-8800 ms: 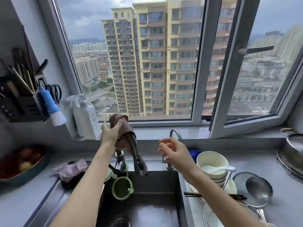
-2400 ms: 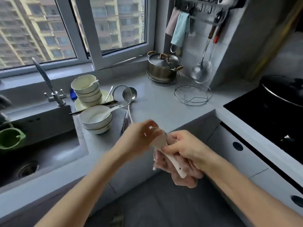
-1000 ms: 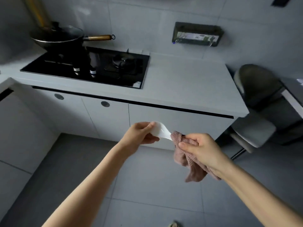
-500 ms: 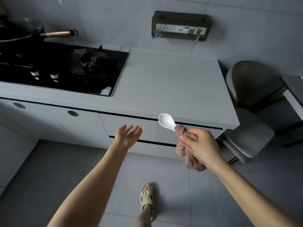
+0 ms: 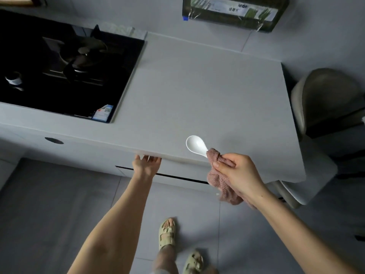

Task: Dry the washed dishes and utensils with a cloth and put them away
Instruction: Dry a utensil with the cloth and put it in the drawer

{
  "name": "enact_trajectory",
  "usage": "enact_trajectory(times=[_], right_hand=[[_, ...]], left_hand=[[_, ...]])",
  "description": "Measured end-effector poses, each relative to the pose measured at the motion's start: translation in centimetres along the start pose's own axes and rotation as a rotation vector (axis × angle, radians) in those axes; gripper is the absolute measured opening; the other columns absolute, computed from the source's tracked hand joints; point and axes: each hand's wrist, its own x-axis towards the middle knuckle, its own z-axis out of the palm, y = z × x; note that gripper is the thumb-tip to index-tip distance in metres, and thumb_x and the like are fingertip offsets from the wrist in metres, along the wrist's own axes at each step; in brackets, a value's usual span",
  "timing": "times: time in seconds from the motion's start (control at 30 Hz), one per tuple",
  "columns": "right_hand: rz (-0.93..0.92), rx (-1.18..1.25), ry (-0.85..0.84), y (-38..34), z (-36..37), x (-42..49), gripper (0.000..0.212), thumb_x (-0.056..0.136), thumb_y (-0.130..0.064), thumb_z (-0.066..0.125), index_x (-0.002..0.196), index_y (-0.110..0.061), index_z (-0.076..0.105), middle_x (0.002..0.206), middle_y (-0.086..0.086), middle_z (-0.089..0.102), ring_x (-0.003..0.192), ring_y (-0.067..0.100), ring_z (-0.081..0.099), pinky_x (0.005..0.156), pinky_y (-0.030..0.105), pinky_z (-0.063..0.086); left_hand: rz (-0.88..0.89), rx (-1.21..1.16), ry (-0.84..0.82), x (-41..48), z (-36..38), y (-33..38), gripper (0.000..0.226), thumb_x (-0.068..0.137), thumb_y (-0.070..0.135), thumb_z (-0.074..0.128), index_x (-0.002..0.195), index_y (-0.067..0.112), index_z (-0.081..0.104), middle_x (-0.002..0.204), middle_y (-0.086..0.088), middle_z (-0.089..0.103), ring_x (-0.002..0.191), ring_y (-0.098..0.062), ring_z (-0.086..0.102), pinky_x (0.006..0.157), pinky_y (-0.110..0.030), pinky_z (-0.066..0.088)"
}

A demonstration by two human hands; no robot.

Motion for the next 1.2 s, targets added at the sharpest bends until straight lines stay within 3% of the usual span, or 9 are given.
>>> enact_trajectory(times=[0.17, 0.33, 0.5, 0.6, 0.8, 0.9, 0.97, 1.1, 1.2], right_hand=[[-0.059, -0.018, -0.05, 0.6, 1.3, 1.3, 0.049, 0.062, -0.057, 0.057, 0.073, -0.01, 0.054, 0.054, -0.001, 0.046, 0.056, 0.017, 0.044, 0.059, 0.033, 0.039], [-0.102, -0.032, -0.152, 1.3, 2.0, 0.9, 0.047, 0.063, -0.057, 0.057, 0.075, -0.012, 0.055, 0.054, -0.002, 0.048, 0.057, 0.015, 0.044, 0.059, 0.033, 0.04], [-0.119, -0.015, -0.275, 1.8, 2.8, -0.3, 0.044, 0.062, -0.059, 0.059, 0.082, -0.02, 0.064, 0.064, -0.005, 0.068, 0.064, 0.02, 0.064, 0.068, 0.04, 0.053], [-0.14, -0.078, -0.363, 1.5, 3.6, -1.5, 0.025, 0.079, -0.041, 0.068, 0.079, -0.016, 0.068, 0.071, -0.002, 0.072, 0.071, 0.021, 0.07, 0.07, 0.048, 0.057], [-0.121, -0.12, -0.454, 1.3, 5.8, -3.9, 0.018, 0.087, -0.036, 0.065, 0.079, -0.02, 0.07, 0.073, -0.005, 0.071, 0.074, 0.016, 0.069, 0.074, 0.047, 0.057], [-0.088, -0.086, -0.467, 1.2, 6.9, -4.7, 0.016, 0.087, -0.036, 0.065, 0.079, -0.023, 0.069, 0.072, -0.006, 0.071, 0.073, 0.015, 0.069, 0.074, 0.046, 0.057], [-0.078, -0.061, -0.459, 1.2, 7.6, -5.0, 0.017, 0.087, -0.036, 0.065, 0.08, -0.021, 0.069, 0.074, -0.003, 0.071, 0.073, 0.017, 0.069, 0.074, 0.047, 0.057], [-0.058, 0.001, -0.435, 0.5, 9.3, -4.9, 0.016, 0.088, -0.034, 0.064, 0.086, -0.02, 0.071, 0.076, -0.002, 0.071, 0.075, 0.018, 0.069, 0.073, 0.048, 0.057], [-0.036, 0.041, -0.451, -0.3, 11.2, -4.7, 0.012, 0.089, -0.03, 0.064, 0.093, -0.022, 0.072, 0.081, -0.004, 0.072, 0.078, 0.018, 0.069, 0.076, 0.047, 0.057]], left_hand=[[0.06, 0.089, 0.007, -0.4, -1.6, -0.5, 0.043, 0.102, 0.039, 0.032, 0.126, 0.007, 0.047, 0.112, -0.011, 0.052, 0.121, -0.028, 0.049, 0.109, -0.042, 0.036], [0.146, 0.376, 0.123, -2.1, -5.1, -0.4, 0.018, 0.099, 0.011, 0.045, 0.084, 0.001, 0.05, 0.068, -0.008, 0.052, 0.07, -0.018, 0.053, 0.08, -0.038, 0.054], [0.268, 0.881, 0.426, -5.7, -9.6, 0.5, 0.022, 0.097, 0.01, 0.048, 0.078, 0.0, 0.053, 0.069, -0.013, 0.06, 0.038, -0.015, 0.062, 0.052, -0.029, 0.056], [0.299, 1.101, 0.571, -7.9, -12.5, 1.5, 0.03, 0.097, 0.009, 0.047, 0.071, -0.004, 0.054, 0.056, -0.014, 0.061, 0.031, -0.017, 0.057, 0.038, -0.029, 0.052], [0.225, 1.396, 0.654, -12.5, -17.6, 2.1, 0.037, 0.098, 0.018, 0.047, 0.067, -0.001, 0.055, 0.062, -0.015, 0.062, 0.05, -0.025, 0.06, 0.05, -0.032, 0.054], [0.171, 1.928, 0.703, -14.3, -16.5, 2.9, 0.035, 0.096, 0.021, 0.044, 0.065, 0.009, 0.055, 0.052, -0.003, 0.062, 0.043, -0.017, 0.059, 0.049, -0.022, 0.05], [0.323, 2.089, 0.677, -14.5, -14.0, 2.9, 0.035, 0.095, 0.032, 0.046, 0.071, 0.01, 0.06, 0.062, -0.002, 0.065, 0.054, -0.016, 0.06, 0.059, -0.026, 0.053], [0.239, 1.354, 0.24, -13.8, -8.7, 0.7, 0.026, 0.091, 0.035, 0.058, 0.095, 0.012, 0.068, 0.089, -0.001, 0.072, 0.081, -0.014, 0.064, 0.08, -0.031, 0.05], [0.045, 0.953, 0.145, -12.4, -7.4, -0.2, 0.019, 0.086, 0.026, 0.065, 0.092, 0.008, 0.065, 0.085, -0.001, 0.071, 0.086, -0.017, 0.064, 0.092, -0.048, 0.043]])
